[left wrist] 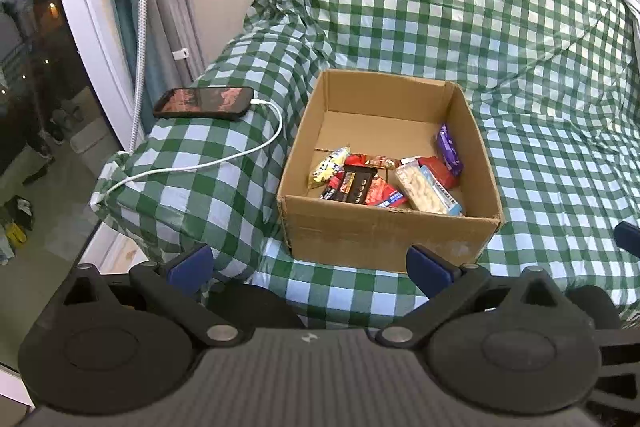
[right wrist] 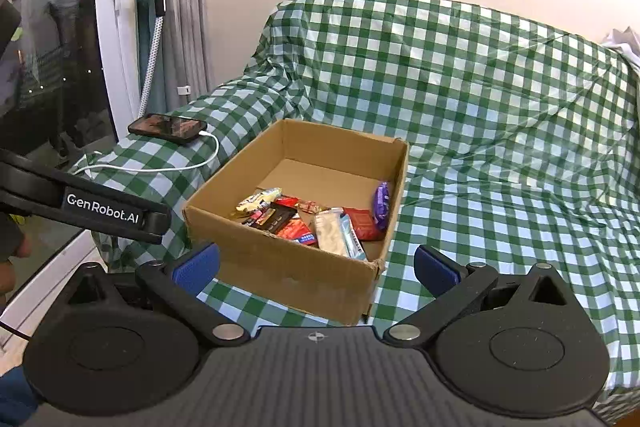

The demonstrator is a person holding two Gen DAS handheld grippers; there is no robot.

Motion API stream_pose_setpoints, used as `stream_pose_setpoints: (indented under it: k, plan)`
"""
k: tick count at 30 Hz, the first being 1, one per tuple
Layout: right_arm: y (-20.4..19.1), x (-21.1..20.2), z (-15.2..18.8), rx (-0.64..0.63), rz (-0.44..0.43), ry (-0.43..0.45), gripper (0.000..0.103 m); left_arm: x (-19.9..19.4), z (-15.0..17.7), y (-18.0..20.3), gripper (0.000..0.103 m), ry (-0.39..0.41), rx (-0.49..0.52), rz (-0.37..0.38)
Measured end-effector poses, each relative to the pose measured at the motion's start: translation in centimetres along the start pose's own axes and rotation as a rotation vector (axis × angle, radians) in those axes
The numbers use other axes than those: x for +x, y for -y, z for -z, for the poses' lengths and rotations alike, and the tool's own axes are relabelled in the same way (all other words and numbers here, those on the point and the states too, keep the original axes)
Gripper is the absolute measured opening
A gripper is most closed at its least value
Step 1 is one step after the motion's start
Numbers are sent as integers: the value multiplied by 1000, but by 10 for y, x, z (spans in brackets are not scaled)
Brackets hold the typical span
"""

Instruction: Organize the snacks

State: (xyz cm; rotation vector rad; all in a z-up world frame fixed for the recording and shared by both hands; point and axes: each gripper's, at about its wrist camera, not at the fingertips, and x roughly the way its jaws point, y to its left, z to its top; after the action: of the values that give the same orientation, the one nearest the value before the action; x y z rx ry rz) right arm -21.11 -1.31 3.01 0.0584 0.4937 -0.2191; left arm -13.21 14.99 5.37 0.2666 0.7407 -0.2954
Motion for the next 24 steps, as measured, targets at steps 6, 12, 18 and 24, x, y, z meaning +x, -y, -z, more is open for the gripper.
stream_pose_setpoints:
  k: [6, 12, 18, 24]
  plan:
    - [-2, 0, 1, 10, 16, -15, 102, 0, 2, 0, 103, 2, 17, 1]
    - [-1, 2, 3, 10, 32, -29, 102, 2, 2, -2, 103, -1, 31, 7]
    - [-1, 4, 4, 15, 26, -42, 103, -1, 3, 0, 103, 36, 62, 9]
    - [1, 4, 4, 16, 23, -43, 102, 5, 5, -1, 103, 8, 42, 31]
